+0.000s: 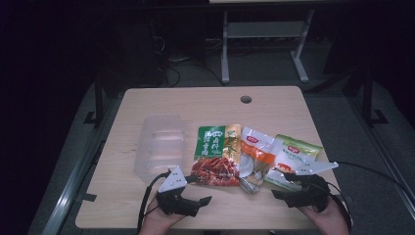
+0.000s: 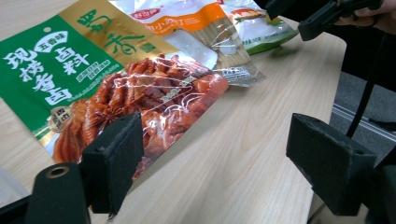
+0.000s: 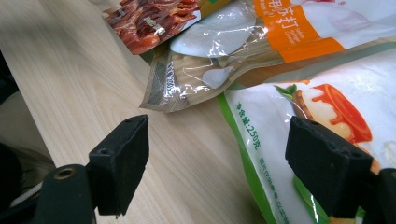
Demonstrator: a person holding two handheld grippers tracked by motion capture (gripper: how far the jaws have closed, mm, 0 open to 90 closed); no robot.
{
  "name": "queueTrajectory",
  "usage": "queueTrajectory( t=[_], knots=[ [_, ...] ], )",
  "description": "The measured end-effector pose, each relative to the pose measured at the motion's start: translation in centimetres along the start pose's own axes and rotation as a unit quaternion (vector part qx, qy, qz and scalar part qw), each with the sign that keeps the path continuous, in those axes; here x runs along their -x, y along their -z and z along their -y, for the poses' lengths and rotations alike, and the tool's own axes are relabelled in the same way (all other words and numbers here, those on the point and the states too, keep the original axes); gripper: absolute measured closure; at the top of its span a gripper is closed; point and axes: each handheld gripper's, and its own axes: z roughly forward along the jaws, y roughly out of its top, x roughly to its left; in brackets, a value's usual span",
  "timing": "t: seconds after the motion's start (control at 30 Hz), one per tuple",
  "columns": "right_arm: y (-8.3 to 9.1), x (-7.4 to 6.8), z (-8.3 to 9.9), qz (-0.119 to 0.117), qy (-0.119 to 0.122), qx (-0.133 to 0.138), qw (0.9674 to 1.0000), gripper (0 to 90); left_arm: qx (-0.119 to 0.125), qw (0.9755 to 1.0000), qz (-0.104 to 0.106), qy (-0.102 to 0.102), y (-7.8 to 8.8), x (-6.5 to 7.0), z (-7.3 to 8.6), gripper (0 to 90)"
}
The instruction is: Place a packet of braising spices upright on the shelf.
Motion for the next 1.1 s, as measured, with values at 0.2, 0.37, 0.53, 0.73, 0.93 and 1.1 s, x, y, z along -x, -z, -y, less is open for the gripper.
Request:
queueTrajectory(
  t=[0.2,0.37,0.53,0.73,0.93,1.1],
  knots=[
    [-0.1,0.4,-0.3,-0.009,-0.015,0.005,0.9998,19.3,0.001,1.0,-0.001,0.008,-0.3,-0.3,-0.5,24.1],
    [-0.3,0.3,-1.8,-0.018,-0.017,0.007,0.9997,17.5,-0.004,1.0,0.003,0.005,-1.1,-0.3,-1.4,29.7],
    [-0.8,-0.3,-4.3,-0.023,0.003,0.0,0.9997,17.0,-0.017,0.9999,0.004,0.0,-2.4,-0.5,-2.3,36.3],
    [-2.5,-0.5,-7.9,-0.032,0.02,-0.011,0.9992,17.0,-0.033,0.9994,-0.003,0.01,-3.6,-1.0,-2.8,47.1],
    [-4.8,-0.2,-11.1,-0.032,0.017,-0.039,0.9986,18.8,-0.05,0.9984,-0.026,0.006,-4.5,-1.2,-2.6,66.3],
    [-6.6,0.2,-13.3,-0.033,0.011,-0.054,0.998,18.6,-0.068,0.9973,-0.029,-0.006,-5.4,-1.0,-2.2,78.5]
  ],
)
